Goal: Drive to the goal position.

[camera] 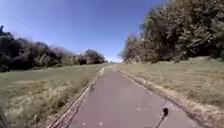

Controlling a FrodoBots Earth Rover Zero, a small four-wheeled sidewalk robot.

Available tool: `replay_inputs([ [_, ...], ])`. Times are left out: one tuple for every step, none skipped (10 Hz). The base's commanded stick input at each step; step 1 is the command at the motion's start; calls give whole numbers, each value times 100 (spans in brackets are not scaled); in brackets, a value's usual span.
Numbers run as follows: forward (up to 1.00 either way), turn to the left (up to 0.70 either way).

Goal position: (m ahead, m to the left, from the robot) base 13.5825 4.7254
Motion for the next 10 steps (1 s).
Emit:
replay_inputs([
  [100,0],
  [100,0],
  [100,27],
  [100,27],
  [100,27],
  [100,27],
  [100,27],
  [100,11],
  [100,0],
  [100,0],
])
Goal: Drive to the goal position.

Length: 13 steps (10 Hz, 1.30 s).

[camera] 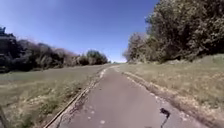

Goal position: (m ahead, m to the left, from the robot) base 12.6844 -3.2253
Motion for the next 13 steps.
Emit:
replay_inputs([
  [100,0],
  [100,0],
  [100,0],
  [100,15],
  [100,0],
  [100,0],
  [100,0],
  [100,0],
  [100,0],
  [100,-10],
  [100,-27],
  [100,-27],
  [100,0],
])
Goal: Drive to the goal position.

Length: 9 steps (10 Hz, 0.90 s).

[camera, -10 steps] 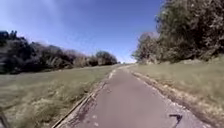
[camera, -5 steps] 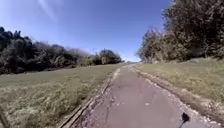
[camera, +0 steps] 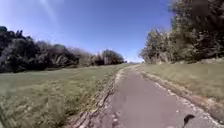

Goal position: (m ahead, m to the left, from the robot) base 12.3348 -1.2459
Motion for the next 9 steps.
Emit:
replay_inputs([
  [100,0],
  [100,0],
  [100,0],
  [100,0],
  [100,-27],
  [100,-27],
  [100,-27],
  [100,-27],
  [100,0],
])
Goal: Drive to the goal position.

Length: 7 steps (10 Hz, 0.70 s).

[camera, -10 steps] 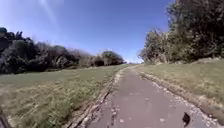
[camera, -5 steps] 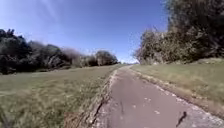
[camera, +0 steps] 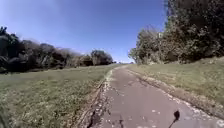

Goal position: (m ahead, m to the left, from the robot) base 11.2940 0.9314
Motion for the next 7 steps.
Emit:
replay_inputs([
  [100,0],
  [100,0],
  [100,0],
  [100,0],
  [100,0],
  [100,0],
  [100,0],
])
